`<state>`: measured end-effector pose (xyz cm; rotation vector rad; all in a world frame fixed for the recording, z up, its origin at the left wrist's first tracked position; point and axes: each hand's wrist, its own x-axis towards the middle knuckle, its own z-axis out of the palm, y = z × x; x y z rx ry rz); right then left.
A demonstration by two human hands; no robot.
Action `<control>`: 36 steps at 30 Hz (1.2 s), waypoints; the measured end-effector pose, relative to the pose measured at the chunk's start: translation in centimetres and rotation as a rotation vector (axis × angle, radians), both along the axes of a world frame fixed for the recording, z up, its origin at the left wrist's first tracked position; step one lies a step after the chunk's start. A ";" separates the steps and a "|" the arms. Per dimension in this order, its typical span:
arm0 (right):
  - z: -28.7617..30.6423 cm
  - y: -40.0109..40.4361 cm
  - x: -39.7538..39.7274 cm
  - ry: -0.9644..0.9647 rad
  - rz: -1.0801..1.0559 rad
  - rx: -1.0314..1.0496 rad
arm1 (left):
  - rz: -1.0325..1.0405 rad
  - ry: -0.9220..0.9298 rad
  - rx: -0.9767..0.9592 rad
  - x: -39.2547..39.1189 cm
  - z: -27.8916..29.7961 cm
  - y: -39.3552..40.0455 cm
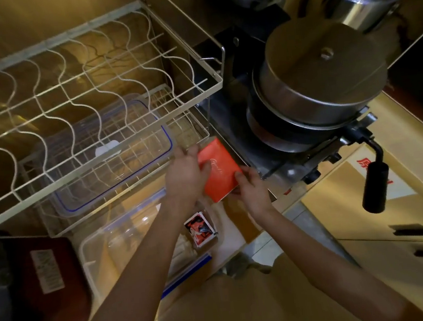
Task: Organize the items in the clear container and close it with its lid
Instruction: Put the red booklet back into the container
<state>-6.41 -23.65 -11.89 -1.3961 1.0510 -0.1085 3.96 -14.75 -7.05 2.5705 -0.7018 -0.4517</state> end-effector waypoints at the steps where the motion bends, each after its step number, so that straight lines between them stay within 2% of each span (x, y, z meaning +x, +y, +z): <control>1: 0.4 0.0 0.1 -0.016 0.026 -0.062 | 0.048 -0.017 -0.050 -0.5 0.3 0.4; 9: 3.9 1.0 0.6 -0.212 0.233 -0.430 | 0.406 0.068 -0.478 -3.3 1.4 4.5; 13: 5.1 3.0 1.5 -0.312 0.335 -0.475 | 0.559 0.027 -0.568 -4.8 1.1 7.2; 17: 4.7 5.6 2.3 -0.309 0.427 -0.386 | 0.733 0.024 -0.582 -6.2 0.3 9.9; 21: 3.1 8.3 3.0 -0.258 0.549 -0.468 | 0.853 0.087 -0.496 -7.5 -0.9 13.0; 31: -0.6 13.0 3.6 -0.156 0.798 -0.386 | 0.950 0.215 -0.316 -8.2 -4.2 18.0; 36: -1.9 13.6 3.3 -0.135 0.875 -0.383 | 0.874 0.319 -0.219 -8.0 -4.9 18.6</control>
